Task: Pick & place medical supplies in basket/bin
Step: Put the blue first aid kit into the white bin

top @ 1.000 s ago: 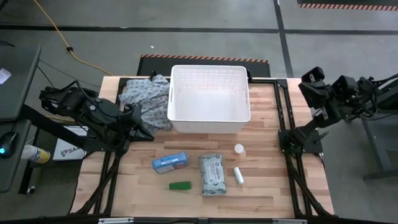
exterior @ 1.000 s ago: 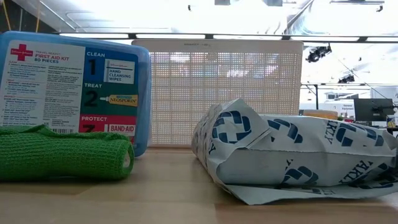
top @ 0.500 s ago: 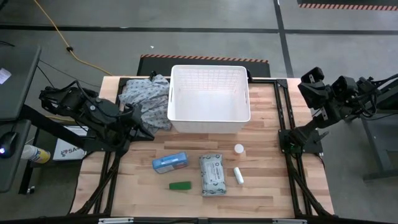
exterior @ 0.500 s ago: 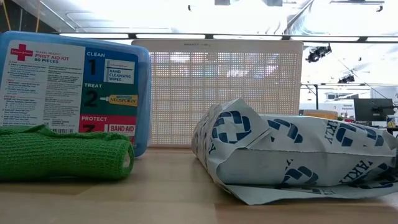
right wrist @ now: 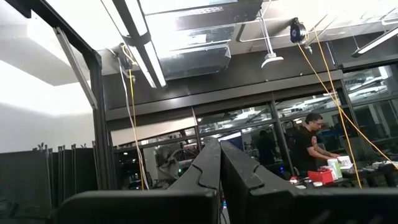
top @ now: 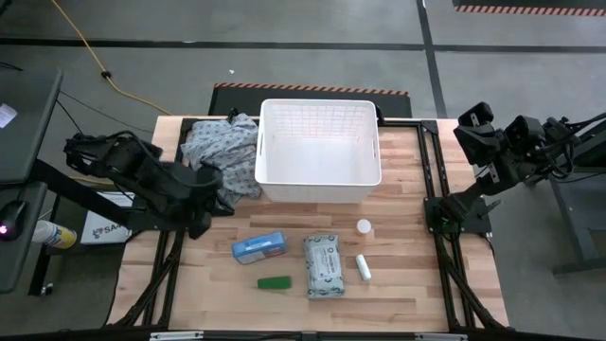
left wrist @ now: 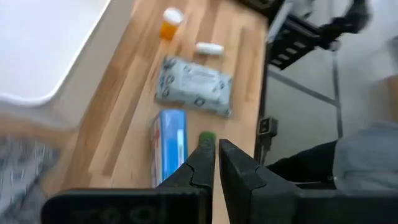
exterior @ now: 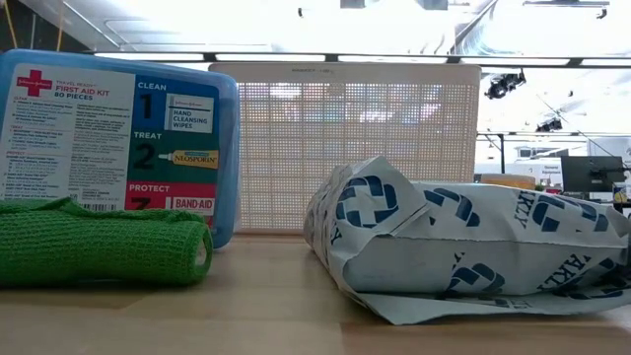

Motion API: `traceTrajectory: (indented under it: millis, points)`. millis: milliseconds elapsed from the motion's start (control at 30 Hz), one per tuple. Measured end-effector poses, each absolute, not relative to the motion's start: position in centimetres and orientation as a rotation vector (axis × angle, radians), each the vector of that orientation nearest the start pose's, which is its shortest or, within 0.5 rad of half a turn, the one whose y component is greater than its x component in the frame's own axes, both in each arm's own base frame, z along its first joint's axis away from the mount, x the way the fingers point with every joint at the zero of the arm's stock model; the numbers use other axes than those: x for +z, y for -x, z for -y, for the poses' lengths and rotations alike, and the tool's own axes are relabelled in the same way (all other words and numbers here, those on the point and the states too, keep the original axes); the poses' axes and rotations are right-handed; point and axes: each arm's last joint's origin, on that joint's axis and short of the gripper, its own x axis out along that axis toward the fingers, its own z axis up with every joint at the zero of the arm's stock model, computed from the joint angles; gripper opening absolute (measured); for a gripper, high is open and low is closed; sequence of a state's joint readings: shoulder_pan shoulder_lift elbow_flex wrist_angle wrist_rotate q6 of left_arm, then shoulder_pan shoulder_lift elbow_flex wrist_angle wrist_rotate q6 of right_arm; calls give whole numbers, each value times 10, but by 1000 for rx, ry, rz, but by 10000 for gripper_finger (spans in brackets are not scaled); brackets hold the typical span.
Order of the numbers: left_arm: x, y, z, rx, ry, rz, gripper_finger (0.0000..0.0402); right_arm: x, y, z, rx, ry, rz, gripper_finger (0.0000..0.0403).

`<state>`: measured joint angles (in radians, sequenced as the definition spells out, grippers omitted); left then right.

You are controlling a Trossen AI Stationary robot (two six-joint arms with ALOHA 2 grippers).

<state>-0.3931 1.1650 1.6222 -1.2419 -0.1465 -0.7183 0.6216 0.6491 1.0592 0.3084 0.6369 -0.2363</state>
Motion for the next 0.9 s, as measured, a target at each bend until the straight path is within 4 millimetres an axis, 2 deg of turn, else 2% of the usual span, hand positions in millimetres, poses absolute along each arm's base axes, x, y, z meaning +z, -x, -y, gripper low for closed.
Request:
traceTrajectory:
  millis: [533, 900]
  points:
    - [403, -215, 86, 133, 499, -1031, 60, 474, -75, -32, -108, -180, 543, 0]
    - [392, -227, 92, 174, 543, -1094, 60, 472, -76, -33, -92, -226, 530, 0]
